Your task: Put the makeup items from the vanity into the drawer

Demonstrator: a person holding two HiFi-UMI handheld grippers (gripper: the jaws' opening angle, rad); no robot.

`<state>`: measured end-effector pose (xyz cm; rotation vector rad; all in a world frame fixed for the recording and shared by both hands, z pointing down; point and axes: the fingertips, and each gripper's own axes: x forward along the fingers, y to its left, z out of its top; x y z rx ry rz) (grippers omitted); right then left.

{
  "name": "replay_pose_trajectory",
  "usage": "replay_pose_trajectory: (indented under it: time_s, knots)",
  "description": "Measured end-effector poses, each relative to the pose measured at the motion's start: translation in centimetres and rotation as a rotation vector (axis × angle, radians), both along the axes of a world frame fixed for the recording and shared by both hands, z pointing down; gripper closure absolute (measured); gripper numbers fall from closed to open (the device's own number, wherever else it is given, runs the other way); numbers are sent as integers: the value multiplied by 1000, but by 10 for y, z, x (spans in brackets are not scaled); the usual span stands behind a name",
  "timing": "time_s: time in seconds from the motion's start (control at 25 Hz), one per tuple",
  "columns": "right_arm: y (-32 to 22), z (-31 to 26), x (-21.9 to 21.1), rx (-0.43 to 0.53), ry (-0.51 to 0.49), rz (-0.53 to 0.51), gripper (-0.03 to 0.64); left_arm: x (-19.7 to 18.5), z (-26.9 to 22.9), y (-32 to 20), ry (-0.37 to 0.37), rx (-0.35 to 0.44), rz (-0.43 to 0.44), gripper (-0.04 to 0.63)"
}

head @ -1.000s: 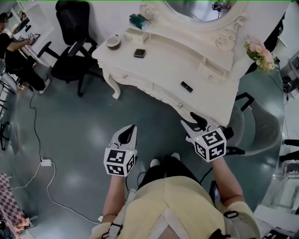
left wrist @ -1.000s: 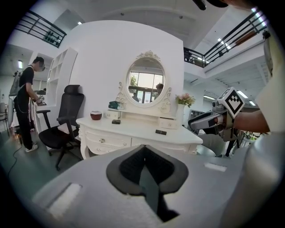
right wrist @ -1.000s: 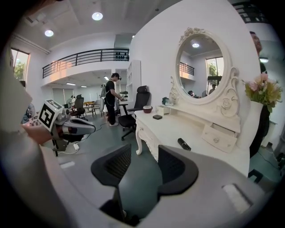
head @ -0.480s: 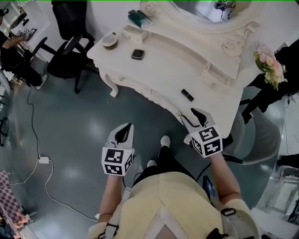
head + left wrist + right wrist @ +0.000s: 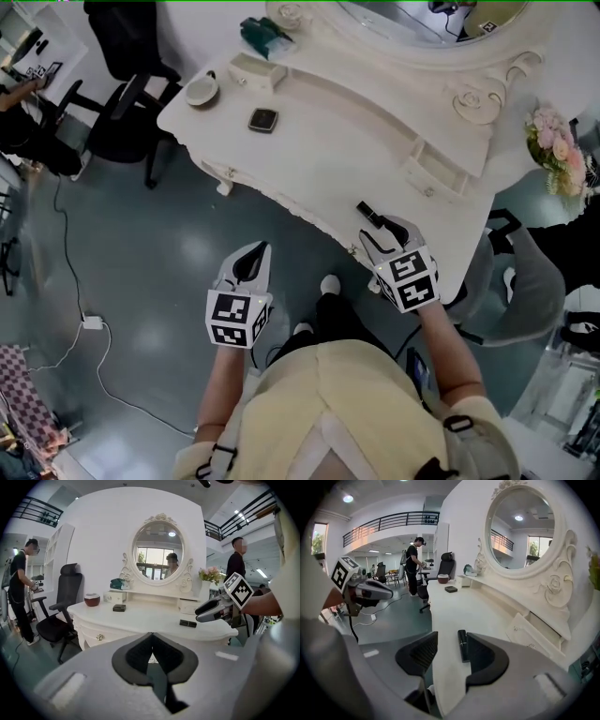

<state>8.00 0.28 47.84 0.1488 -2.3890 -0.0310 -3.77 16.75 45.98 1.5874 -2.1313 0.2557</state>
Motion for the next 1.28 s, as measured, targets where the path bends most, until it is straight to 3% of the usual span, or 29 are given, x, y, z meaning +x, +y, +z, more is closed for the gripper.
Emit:
replay_pose_trajectory:
  time_s: [0.64, 1.28]
  knots:
    - [-27, 51, -15, -80, 106, -59, 440, -7, 23, -54, 30, -94, 20, 594]
    - [-25, 62, -20, -141, 128, -109, 505, -10, 30, -76, 24, -142, 25, 594]
